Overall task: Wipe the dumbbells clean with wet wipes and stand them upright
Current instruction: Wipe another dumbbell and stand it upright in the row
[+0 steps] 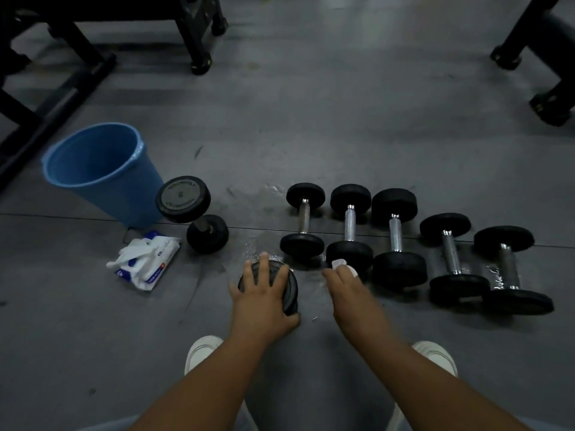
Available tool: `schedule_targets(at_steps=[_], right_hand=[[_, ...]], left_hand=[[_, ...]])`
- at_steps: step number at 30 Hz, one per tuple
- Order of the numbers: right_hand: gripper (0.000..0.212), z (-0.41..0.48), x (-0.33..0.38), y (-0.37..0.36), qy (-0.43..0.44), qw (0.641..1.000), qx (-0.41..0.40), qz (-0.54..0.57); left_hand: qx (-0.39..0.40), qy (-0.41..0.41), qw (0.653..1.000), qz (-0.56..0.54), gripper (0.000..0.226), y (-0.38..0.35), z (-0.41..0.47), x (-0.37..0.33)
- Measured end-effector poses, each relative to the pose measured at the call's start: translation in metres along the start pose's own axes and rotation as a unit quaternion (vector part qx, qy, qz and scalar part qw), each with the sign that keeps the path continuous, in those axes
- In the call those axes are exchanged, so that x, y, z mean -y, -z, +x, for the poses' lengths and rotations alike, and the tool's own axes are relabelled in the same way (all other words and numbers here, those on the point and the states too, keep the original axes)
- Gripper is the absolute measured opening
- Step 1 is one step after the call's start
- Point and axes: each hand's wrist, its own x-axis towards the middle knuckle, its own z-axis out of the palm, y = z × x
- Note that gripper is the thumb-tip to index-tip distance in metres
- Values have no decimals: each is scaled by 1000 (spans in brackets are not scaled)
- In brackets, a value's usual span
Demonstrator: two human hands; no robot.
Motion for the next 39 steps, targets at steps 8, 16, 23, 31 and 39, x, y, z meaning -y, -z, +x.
schedule_targets(at_steps=[8,16,23,31,39], right_hand=[[14,22,4,-6,6,997,19,-77],[21,65,17,-4,76,992,-15,-98],[8,157,31,12,120,976,-81,-163],[12,238,21,8,157,982,-42,-94],[40,237,4,-2,87,995,-1,-43]], left_hand=[[35,-23,999,1,105,5,19,8],[0,-11,1000,2,99,45,51,29],[-63,7,998,11,98,101,120,67],[-79,6,997,-8,98,99,188,77],[-58,9,998,-16,100,71,208,84]])
